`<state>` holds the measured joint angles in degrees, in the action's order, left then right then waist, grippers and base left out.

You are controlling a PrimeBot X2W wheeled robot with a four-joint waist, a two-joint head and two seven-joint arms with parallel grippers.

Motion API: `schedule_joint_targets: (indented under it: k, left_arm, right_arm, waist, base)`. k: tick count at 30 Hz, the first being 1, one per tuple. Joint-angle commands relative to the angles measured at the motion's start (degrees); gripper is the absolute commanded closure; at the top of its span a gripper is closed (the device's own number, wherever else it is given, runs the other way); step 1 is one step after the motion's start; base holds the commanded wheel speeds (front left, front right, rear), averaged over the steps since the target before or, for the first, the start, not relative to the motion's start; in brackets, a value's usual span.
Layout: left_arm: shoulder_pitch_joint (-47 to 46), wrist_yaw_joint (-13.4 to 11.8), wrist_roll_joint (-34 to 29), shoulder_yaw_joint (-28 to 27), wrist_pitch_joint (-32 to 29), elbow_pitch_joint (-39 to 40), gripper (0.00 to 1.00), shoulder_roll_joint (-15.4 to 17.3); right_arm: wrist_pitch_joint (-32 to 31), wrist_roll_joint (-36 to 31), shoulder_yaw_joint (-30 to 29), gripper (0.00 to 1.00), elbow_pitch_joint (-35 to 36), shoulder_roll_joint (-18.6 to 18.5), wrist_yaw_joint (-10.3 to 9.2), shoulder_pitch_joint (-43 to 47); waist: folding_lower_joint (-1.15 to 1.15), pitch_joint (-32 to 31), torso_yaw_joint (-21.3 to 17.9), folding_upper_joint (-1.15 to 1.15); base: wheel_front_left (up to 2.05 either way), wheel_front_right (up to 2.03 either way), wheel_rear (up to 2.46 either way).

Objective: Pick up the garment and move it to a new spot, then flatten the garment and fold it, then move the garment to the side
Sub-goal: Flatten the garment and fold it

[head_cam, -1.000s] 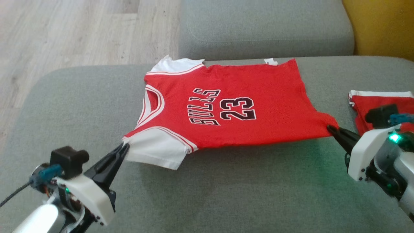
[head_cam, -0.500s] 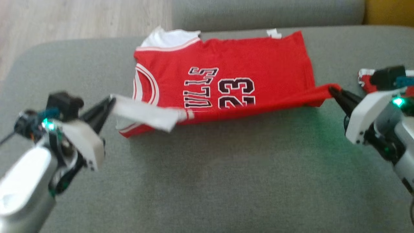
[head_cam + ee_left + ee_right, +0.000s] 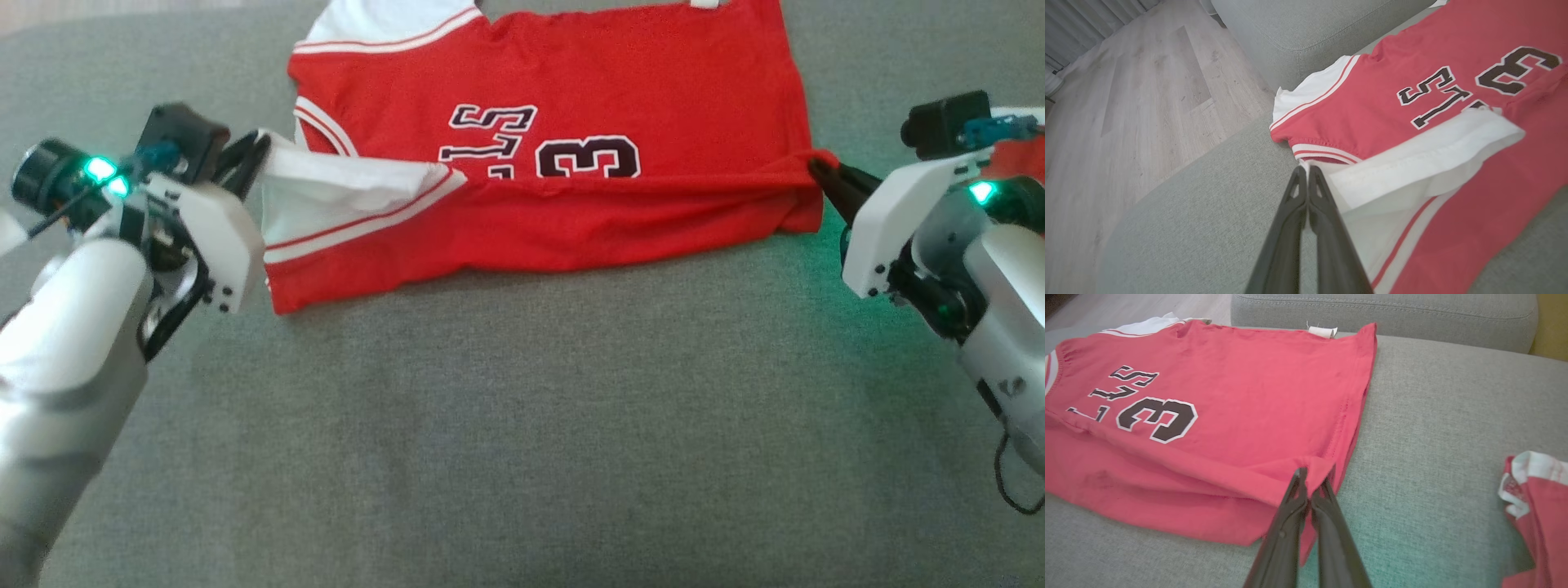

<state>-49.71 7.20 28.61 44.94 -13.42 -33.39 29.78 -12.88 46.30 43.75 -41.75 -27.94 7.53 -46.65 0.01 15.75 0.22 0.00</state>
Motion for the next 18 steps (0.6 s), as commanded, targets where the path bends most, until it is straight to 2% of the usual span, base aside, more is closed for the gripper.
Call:
schedule_joint_targets:
  k: [1,2,3,6,13,18]
  left_arm:
    - [-3.53,0.23,-0.24,-2.02,0.50,0.53,1.00,1.93]
    - [-4.48,0.24,-0.32,-1.37,0.89,-0.96,0.93,1.41]
    - [-5.39,0.25,-0.57,-0.71,1.88,-2.20,0.00,0.88]
    - [-7.77,-0.49,-1.17,-1.16,7.03,-5.96,0.00,-0.88]
    - [-8.19,-9.70,0.00,-7.33,24.72,-9.70,0.00,-5.17]
    - [-2.20,-13.63,3.14,-13.77,28.32,-3.83,0.00,-8.04]
  right_arm:
    - [0.30,-0.15,0.05,1.00,0.78,-0.30,-0.04,-1.09]
    - [0.94,-0.39,0.09,0.82,0.14,-0.16,-0.04,-1.71]
    - [1.22,-0.27,-0.08,0.00,-0.81,0.20,-0.04,-2.14]
    - [4.75,-0.07,-1.23,0.00,-2.32,1.30,-0.04,-3.92]
    - [22.66,-0.78,-7.44,0.00,-2.97,4.55,-0.04,-5.31]
    - [27.66,-3.46,-13.95,0.00,-1.00,7.47,-0.04,-1.58]
  waist:
    - [-0.01,0.54,-0.18,0.00]
    - [-0.01,0.80,-0.21,0.00]
    - [-0.01,0.97,-0.23,0.00]
    - [-0.01,1.33,-0.37,0.00]
    - [-0.01,-0.82,-0.28,0.00]
    - [-0.01,-4.16,0.02,0.00]
  base:
    - [0.00,0.00,0.00]
    - [0.00,0.00,0.00]
    - [0.00,0.00,0.00]
    - [0.00,0.00,0.00]
    - [0.00,0.00,0.00]
    - [0.00,0.00,0.00]
